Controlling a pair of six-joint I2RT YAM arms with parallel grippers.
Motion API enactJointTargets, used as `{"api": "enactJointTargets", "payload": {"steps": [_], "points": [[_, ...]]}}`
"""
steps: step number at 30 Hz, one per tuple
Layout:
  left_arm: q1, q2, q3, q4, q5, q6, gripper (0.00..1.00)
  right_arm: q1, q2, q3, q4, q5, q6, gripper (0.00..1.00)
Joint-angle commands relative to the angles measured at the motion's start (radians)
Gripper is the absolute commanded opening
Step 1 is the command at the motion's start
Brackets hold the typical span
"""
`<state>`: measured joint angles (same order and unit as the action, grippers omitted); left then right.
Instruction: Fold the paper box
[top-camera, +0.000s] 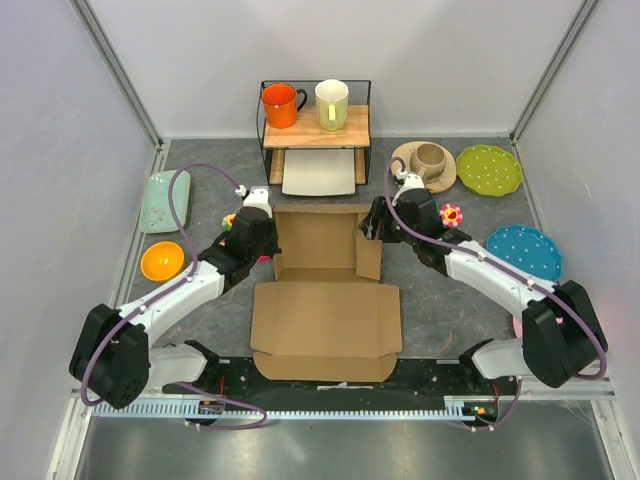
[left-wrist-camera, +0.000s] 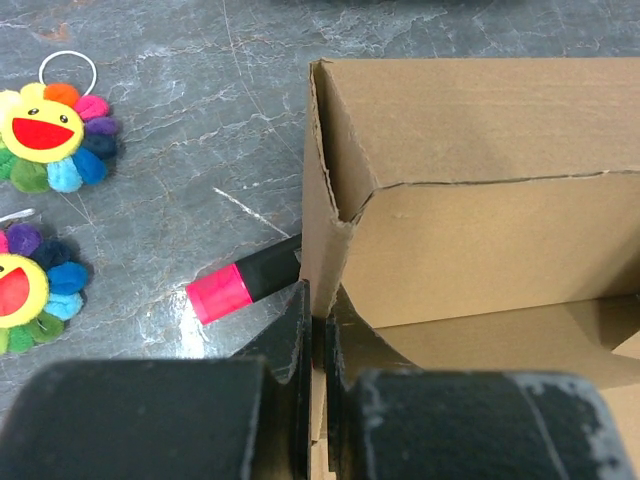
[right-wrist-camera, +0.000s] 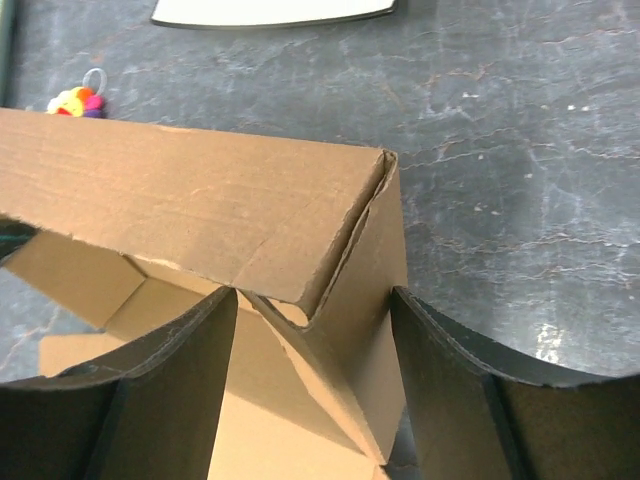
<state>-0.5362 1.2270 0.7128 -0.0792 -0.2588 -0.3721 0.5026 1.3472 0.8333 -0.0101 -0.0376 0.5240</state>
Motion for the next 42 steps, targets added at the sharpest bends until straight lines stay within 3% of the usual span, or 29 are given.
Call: {"api": "enactJointTargets", "payload": {"steps": [1,6,9,10,13,18,22,25,28,35,38,39,42], "points": [[-0.007,-0.027,0.008,0.053,0.029,0.035,0.02,0.036,0.049,0.087,-0.057,0.203,-0.067,0.67],[-0.007,-0.02,0.008,0.059,0.032,0.029,0.02,0.077,0.086,0.116,-0.154,0.378,-0.102,0.53],[-0.007,-0.018,0.008,0.067,0.041,0.022,0.02,0.086,0.099,0.115,-0.189,0.464,-0.099,0.3],[-0.007,-0.02,0.002,0.074,0.053,0.019,0.02,0.088,0.107,0.116,-0.197,0.496,-0.094,0.17],[-0.007,-0.04,-0.024,0.133,0.084,0.001,0.02,0.096,0.122,0.127,-0.231,0.565,-0.087,0.0],[-0.007,-0.026,-0.021,0.151,0.082,-0.025,0.02,0.105,0.133,0.135,-0.26,0.628,-0.087,0.0],[-0.007,-0.011,-0.007,0.124,0.032,-0.04,0.02,0.105,0.104,0.116,-0.264,0.55,-0.058,0.42],[-0.007,-0.017,-0.012,0.121,0.013,-0.044,0.02,0.109,0.078,0.076,-0.261,0.513,-0.035,0.49],[-0.007,-0.014,-0.009,0.116,0.009,-0.044,0.02,0.116,0.066,0.037,-0.258,0.501,-0.033,0.5],[-0.007,-0.008,-0.001,0.11,0.009,-0.051,0.02,0.132,0.078,-0.006,-0.249,0.472,-0.035,0.43],[-0.007,-0.011,0.004,0.105,0.007,-0.051,0.02,0.137,0.098,-0.017,-0.252,0.473,-0.038,0.22],[-0.007,-0.012,0.005,0.104,0.009,-0.05,0.02,0.139,0.108,-0.019,-0.255,0.479,-0.039,0.0],[-0.007,-0.017,0.002,0.101,0.006,-0.051,0.02,0.14,0.11,-0.028,-0.265,0.496,-0.032,0.0]]}}
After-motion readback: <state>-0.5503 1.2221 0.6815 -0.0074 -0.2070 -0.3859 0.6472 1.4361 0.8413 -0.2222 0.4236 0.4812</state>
